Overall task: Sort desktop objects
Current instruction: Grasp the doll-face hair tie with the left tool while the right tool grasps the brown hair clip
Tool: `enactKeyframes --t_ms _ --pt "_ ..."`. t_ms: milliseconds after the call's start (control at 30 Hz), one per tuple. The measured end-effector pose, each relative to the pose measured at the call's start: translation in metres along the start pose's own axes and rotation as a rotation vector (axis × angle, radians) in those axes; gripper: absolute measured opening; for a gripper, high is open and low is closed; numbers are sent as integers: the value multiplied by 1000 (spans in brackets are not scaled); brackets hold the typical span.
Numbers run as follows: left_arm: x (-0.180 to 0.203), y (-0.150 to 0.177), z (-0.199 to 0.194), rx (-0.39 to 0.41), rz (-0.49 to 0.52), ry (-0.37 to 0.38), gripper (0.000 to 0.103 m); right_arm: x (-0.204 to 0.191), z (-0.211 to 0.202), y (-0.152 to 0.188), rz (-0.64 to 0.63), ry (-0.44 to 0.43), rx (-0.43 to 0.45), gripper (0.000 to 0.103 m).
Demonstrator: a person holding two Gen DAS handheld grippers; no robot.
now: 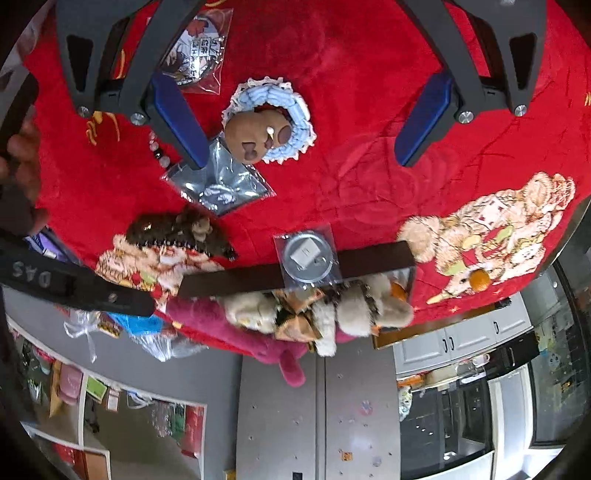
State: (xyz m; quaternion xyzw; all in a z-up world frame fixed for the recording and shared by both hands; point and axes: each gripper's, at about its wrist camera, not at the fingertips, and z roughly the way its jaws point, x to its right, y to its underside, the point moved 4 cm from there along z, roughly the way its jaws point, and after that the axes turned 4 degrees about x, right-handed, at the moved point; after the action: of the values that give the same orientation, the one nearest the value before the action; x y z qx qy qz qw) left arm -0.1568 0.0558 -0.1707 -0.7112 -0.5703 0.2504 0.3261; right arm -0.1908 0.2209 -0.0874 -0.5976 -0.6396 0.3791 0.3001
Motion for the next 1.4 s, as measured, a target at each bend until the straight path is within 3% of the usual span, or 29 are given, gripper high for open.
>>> enactKeyframes --t_ms 200,700,967,1100,1267,1400 --pt "3 8 17 -35 13 2 102 16 35 25 56 -21 -94 84" --pt "0 17 46 -122 -29 33 101 19 74 51 7 22 -186 84" --pt "1 18 43 -119 -38 79 82 16 70 52 -34 30 -173 84" --pt "8 18 40 -117 -31 119 59 12 60 45 -103 46 -107 84" --pt "12 18 35 -105 -13 114 54 15 76 50 -132 54 -146 84" --pt "8 16 31 -92 -27 122 51 18 79 52 -96 2 -158 84"
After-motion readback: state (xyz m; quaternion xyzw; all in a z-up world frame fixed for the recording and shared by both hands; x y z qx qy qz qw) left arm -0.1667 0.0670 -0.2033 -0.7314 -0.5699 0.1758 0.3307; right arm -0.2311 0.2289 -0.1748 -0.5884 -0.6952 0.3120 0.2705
